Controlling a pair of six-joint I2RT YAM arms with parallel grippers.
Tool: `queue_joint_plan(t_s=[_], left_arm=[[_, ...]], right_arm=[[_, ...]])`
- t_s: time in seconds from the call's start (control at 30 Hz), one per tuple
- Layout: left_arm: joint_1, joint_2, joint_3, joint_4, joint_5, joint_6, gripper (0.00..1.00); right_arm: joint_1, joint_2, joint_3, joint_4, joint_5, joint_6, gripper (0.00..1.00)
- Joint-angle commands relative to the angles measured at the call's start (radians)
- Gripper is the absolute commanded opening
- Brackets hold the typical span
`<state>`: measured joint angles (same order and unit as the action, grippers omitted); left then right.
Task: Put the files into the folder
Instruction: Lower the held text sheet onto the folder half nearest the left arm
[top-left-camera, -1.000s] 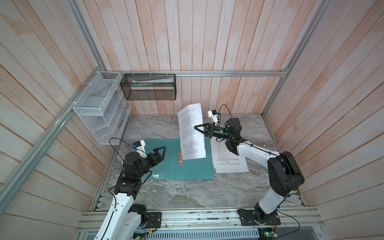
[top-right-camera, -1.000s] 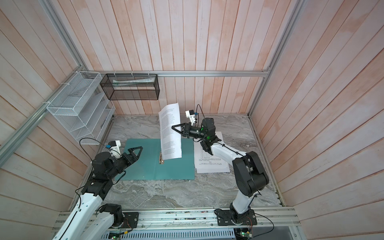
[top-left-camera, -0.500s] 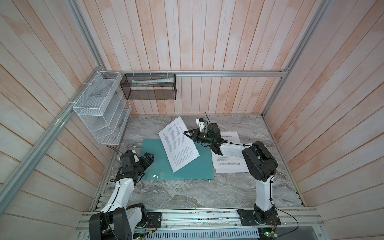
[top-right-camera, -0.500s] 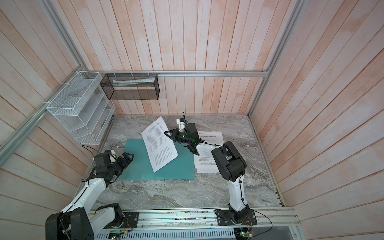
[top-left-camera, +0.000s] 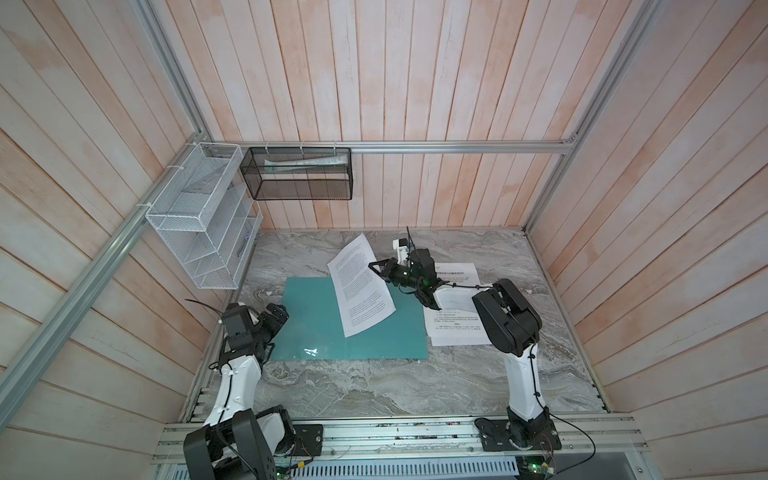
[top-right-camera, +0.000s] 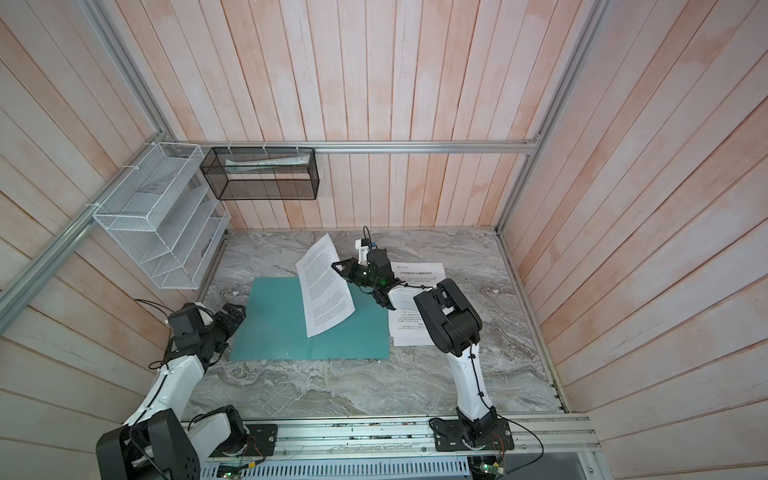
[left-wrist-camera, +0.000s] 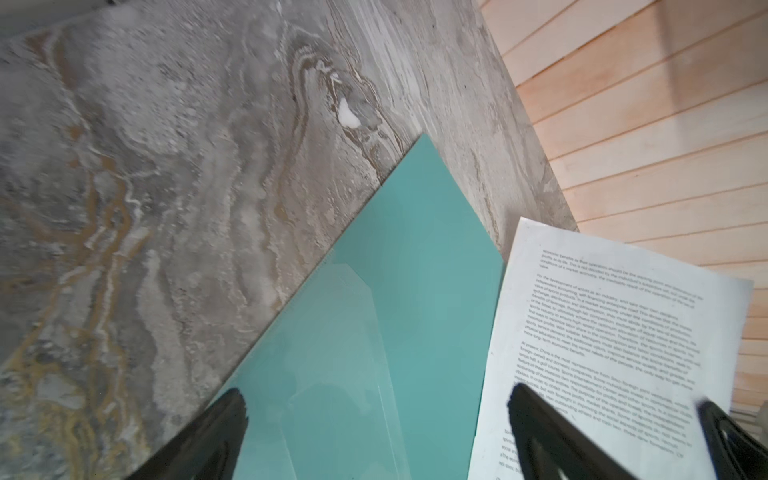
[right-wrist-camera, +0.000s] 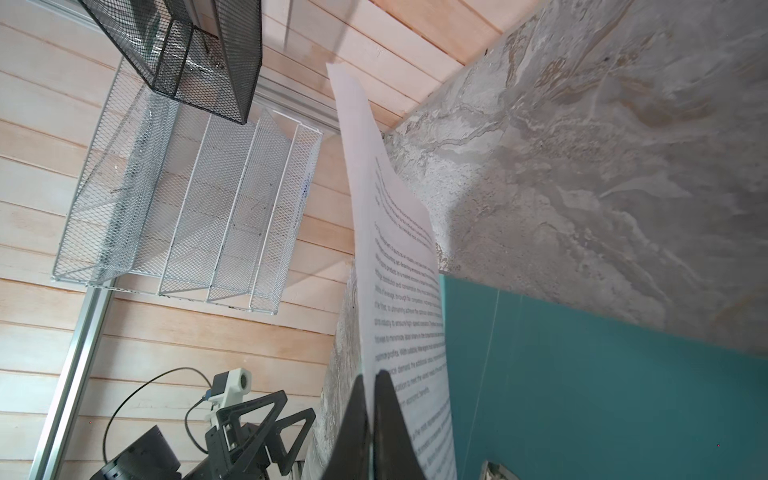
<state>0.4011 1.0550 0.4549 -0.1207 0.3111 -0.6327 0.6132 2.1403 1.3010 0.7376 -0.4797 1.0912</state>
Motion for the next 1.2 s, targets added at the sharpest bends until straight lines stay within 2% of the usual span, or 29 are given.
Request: queue_joint_plan(t_s=[0.0,0.4,0.6,0.73,1.17], left_arm=[[0.03,-0.005,-0.025,-0.023,-0.038,-0.016,1.0],[0.053,0.088,-0.051,0.016,0.016,-0.039,1.0],[0.053,0.14,-0.083,0.067,0.08,-0.056,1.0],[0.053,0.135,-0.112,0.087,0.096,-0.055,1.0],[0.053,0.12,-0.154,0.123,0.164,-0.039,0.99]], right_arm=[[0.014,0.001,-0.028,0.037,0.083,0.033,0.0],[0.102,-0.041,-0.129,0.036,0.376,0.082,0.0],[0.143,-0.071,-0.147,-0.007,0.532,0.084,0.0],[0.159,-0.056,-0.125,-0.006,0.549,0.07,0.0],[0.204,0.053,-0.02,-0.018,0.505,0.05,0.0]])
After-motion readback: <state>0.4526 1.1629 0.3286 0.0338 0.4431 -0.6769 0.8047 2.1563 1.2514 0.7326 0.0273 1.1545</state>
